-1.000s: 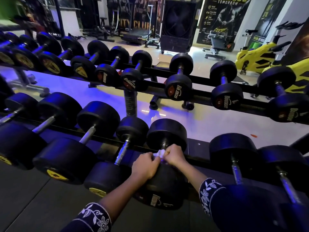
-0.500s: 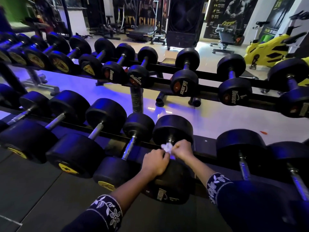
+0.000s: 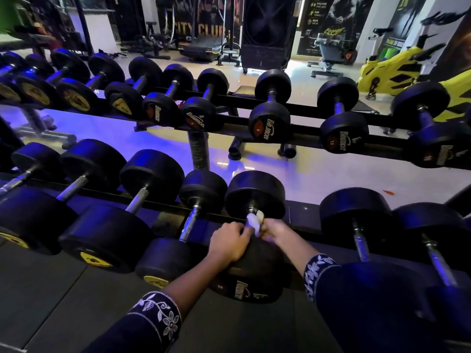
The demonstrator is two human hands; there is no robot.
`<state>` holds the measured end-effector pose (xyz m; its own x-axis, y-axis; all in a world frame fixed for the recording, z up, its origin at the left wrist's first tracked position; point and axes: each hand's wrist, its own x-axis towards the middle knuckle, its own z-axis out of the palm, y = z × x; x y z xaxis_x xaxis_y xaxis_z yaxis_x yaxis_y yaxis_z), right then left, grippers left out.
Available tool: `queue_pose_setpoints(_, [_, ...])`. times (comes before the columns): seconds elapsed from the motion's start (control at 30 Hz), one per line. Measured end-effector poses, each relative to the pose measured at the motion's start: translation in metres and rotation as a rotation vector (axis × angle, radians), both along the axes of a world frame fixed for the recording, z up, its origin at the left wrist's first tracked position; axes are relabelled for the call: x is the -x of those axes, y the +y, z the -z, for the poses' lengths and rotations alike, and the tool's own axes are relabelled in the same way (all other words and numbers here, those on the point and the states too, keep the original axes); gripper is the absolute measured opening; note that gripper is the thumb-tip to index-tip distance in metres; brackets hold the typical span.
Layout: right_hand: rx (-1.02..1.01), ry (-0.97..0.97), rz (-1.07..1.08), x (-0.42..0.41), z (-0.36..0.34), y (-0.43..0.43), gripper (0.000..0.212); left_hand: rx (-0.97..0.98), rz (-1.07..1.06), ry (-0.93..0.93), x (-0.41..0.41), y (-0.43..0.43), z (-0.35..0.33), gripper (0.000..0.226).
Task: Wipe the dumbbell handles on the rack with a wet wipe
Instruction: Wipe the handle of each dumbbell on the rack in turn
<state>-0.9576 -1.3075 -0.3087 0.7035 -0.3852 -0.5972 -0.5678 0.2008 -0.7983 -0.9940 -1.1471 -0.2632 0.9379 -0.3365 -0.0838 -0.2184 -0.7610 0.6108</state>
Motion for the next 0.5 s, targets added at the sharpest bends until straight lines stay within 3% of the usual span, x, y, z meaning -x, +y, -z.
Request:
queue_pose_setpoints(0.07, [0.003,0.019,-0.013,-0.016,0.008,0.003,0.028,0.014,-0.003,0.006,-0.001,0.001,0.000,0.040])
queue_pose_setpoints(0.17, [0.010,0.154,-0.211,0.008,-0.003,0.004,0.021,0.013,-0.004,-0.015,-0.001,0.001,0.001,0.038])
queue_pose_setpoints(0.27, [-0.034,0.265,-0.347,0.029,0.001,-0.007,0.029,-0.002,-0.008,-0.015,0.000,0.001,-0.001,0.038])
queue_pose_setpoints(0.5, [0.042,0.058,-0.113,-0.016,-0.013,-0.005,0.035,-0.010,-0.005,-0.019,-0.001,0.001,0.001,0.042])
